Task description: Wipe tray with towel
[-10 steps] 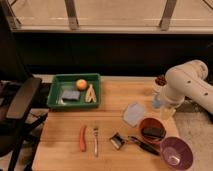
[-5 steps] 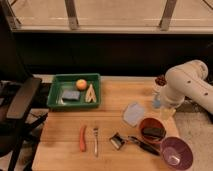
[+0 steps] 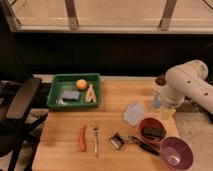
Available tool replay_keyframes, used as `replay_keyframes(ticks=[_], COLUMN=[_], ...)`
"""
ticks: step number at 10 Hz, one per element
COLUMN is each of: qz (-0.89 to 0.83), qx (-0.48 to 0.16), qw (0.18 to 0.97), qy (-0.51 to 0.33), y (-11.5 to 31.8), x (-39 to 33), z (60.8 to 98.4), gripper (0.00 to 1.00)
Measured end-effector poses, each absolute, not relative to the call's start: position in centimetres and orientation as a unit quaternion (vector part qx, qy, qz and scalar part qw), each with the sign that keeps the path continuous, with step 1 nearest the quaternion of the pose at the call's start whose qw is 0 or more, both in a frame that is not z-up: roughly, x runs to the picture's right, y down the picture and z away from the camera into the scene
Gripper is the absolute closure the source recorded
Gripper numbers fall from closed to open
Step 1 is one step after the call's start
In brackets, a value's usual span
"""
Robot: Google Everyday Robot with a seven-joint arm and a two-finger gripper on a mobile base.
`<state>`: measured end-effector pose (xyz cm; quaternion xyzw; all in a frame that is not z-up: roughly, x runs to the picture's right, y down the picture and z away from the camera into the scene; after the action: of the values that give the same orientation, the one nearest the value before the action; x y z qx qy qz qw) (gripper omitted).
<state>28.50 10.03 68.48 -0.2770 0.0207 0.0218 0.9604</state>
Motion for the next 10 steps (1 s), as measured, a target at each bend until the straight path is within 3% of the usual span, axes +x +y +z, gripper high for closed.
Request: replay_keyframes(ticks=[4,10], qz=[-0.041,-0.09], qx=[-0.284,-0.283], qw=[0.957,0.952], qy=[-0.03,-0.077], y=[8.7,8.9], x=[25.4,19.6], z=[70.3,78.8], gripper=[0.35,0.35])
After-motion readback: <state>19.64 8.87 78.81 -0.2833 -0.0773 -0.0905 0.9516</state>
